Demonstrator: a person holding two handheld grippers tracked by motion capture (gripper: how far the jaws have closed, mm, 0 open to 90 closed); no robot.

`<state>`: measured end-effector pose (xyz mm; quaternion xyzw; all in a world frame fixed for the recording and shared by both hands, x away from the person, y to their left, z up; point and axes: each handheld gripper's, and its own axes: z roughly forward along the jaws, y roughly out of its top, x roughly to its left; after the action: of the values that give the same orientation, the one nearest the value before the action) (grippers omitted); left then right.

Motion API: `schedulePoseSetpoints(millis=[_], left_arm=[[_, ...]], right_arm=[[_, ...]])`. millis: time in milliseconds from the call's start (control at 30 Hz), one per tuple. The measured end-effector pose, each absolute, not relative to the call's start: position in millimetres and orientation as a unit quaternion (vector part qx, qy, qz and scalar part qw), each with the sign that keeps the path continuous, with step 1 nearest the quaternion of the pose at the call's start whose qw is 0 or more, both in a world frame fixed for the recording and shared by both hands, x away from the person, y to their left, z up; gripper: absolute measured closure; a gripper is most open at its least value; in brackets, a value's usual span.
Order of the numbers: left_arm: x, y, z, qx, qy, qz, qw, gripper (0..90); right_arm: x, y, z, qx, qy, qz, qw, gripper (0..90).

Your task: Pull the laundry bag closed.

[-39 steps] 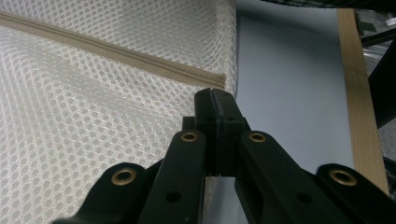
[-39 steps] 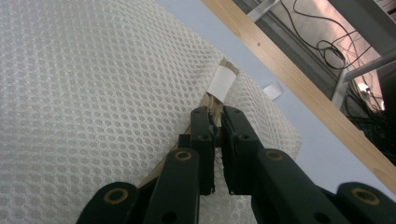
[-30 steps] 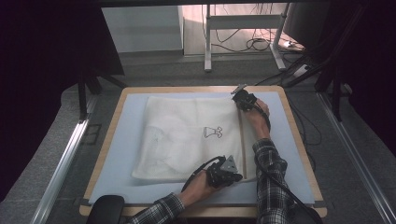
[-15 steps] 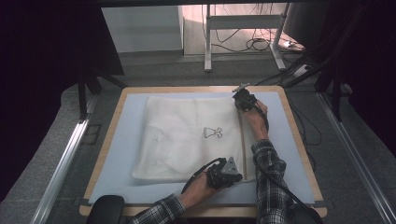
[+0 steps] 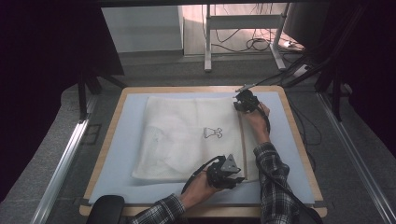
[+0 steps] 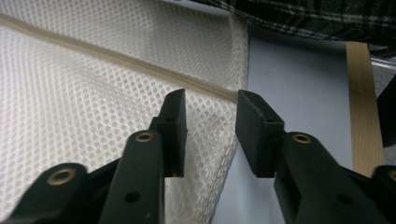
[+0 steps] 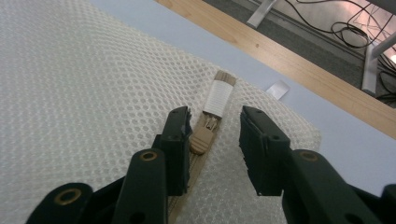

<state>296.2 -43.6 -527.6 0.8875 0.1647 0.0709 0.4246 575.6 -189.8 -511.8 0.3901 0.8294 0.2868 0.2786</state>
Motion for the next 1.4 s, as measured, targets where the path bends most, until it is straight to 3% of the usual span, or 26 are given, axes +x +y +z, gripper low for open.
schedulePoseSetpoints(millis=[267,600,1033,1400], left_arm=[[293,-45,-526,0.891,0.154,0.087,0.418,46.3],[295,-45,-528,0.902,0.152,0.072,0.399,22.8],[294,-36,-527,0.907,0.147,0.054,0.391,9.1],[292,-28,-529,0.905,0.145,0.038,0.398,3.2]], right_arm=[[569,-196,-510,0.396,0.828,0.302,0.260,50.3],[564,-200,-505,0.402,0.830,0.308,0.236,39.5],[548,-195,-499,0.400,0.839,0.312,0.199,27.5],[539,-193,-492,0.396,0.841,0.336,0.153,15.8]])
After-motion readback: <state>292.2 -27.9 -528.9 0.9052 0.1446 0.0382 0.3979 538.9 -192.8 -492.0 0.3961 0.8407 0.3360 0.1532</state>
